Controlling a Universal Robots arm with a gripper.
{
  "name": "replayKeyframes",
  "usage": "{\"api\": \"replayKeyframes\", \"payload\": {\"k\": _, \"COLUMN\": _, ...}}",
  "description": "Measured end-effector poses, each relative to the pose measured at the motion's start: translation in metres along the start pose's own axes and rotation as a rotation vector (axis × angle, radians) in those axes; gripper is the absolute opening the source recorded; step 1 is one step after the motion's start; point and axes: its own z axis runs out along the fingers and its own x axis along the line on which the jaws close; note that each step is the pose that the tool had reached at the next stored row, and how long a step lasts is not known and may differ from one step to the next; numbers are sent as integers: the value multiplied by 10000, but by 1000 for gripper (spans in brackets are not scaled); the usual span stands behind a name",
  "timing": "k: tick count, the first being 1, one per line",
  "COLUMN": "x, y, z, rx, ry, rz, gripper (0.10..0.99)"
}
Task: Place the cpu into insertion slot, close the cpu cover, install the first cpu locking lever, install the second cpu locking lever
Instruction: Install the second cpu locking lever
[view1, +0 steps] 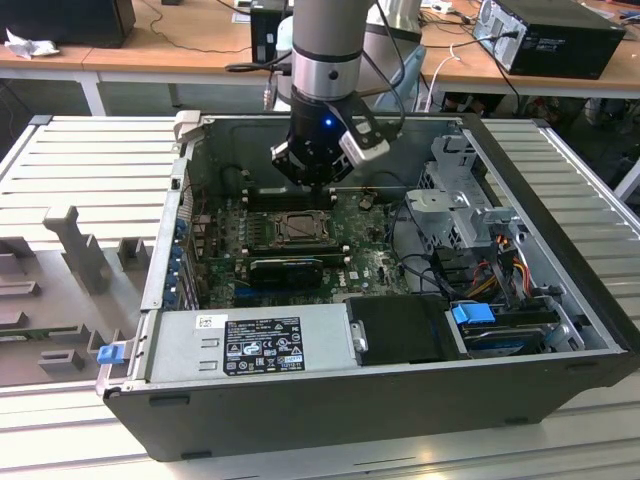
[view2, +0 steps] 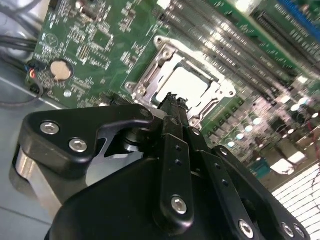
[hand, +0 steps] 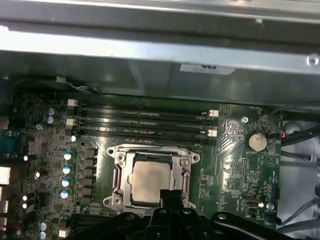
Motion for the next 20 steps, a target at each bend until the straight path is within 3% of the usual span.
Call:
{"api": "replayKeyframes", "payload": {"k": 6, "x": 11, "y": -164, "z": -1, "rx": -4, "ry": 46, "rz": 0, "gripper": 106}}
{"api": "replayKeyframes", "payload": {"k": 20, "x": 22, "y": -322, "z": 24, "rx": -39, "ry": 71, "rz": 1, "gripper": 106}}
